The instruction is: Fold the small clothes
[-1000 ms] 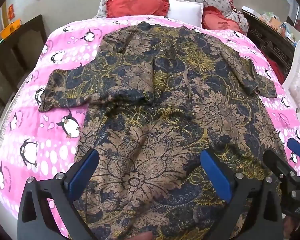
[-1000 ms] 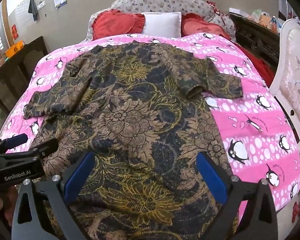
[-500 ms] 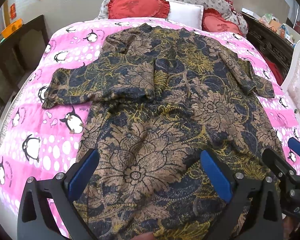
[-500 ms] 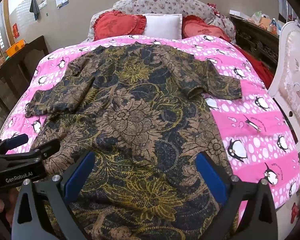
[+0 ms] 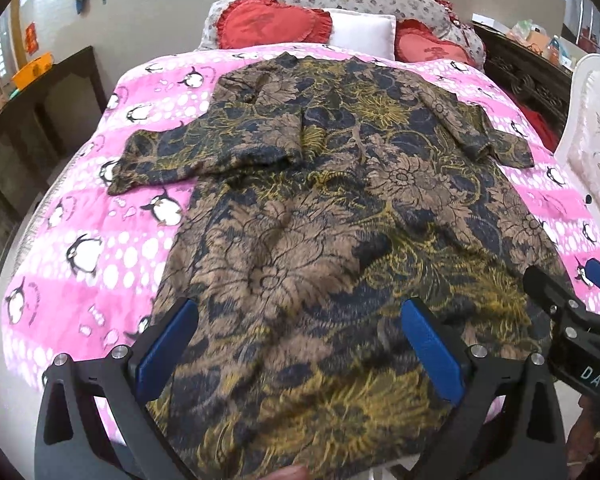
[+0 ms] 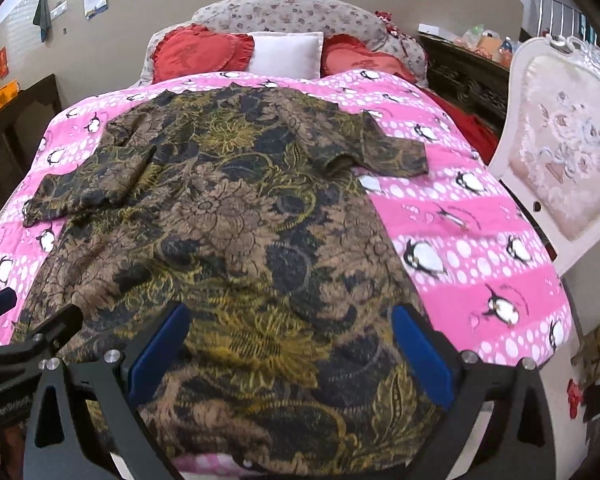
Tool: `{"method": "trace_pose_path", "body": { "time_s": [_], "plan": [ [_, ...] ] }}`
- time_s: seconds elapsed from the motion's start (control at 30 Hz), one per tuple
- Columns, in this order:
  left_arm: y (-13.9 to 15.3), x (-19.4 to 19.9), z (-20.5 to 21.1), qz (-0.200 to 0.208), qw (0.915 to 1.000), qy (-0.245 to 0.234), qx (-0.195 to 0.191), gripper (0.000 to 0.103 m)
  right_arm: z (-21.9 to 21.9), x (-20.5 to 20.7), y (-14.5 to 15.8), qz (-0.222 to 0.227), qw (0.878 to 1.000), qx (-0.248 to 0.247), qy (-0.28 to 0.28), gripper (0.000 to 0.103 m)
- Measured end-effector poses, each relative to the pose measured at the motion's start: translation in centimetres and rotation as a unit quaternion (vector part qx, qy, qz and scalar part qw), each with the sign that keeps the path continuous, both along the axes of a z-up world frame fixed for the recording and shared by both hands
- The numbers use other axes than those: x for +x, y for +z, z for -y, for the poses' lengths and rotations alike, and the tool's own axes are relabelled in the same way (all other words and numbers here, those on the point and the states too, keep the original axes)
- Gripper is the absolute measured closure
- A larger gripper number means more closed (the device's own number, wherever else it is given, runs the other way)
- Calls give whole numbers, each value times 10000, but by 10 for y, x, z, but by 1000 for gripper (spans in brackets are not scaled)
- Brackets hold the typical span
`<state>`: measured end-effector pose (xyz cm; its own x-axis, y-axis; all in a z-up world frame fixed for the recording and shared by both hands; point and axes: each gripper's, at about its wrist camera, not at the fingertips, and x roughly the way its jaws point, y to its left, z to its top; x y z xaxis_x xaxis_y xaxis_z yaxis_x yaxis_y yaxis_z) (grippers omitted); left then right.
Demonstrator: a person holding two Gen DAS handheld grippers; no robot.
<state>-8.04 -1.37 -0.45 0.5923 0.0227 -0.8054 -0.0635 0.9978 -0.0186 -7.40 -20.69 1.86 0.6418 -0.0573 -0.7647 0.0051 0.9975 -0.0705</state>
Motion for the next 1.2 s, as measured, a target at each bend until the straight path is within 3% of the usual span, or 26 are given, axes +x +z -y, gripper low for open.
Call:
{"method": "trace_pose_path", "body": {
  "time_s": [0.73, 0.97, 1.2],
  "plan": [
    [4, -12, -3, 160, 9996, 115, -212, 16, 1, -25, 7, 138, 9998, -18, 127, 0],
    [-4, 35, -20, 129, 9995, 200, -214, 16, -3, -9, 14, 245, 9989, 72, 401, 0],
    [-34, 110, -32, -44, 9998, 80, -201, 16, 3, 49, 28, 422, 9976, 256, 482, 0]
  ]
}}
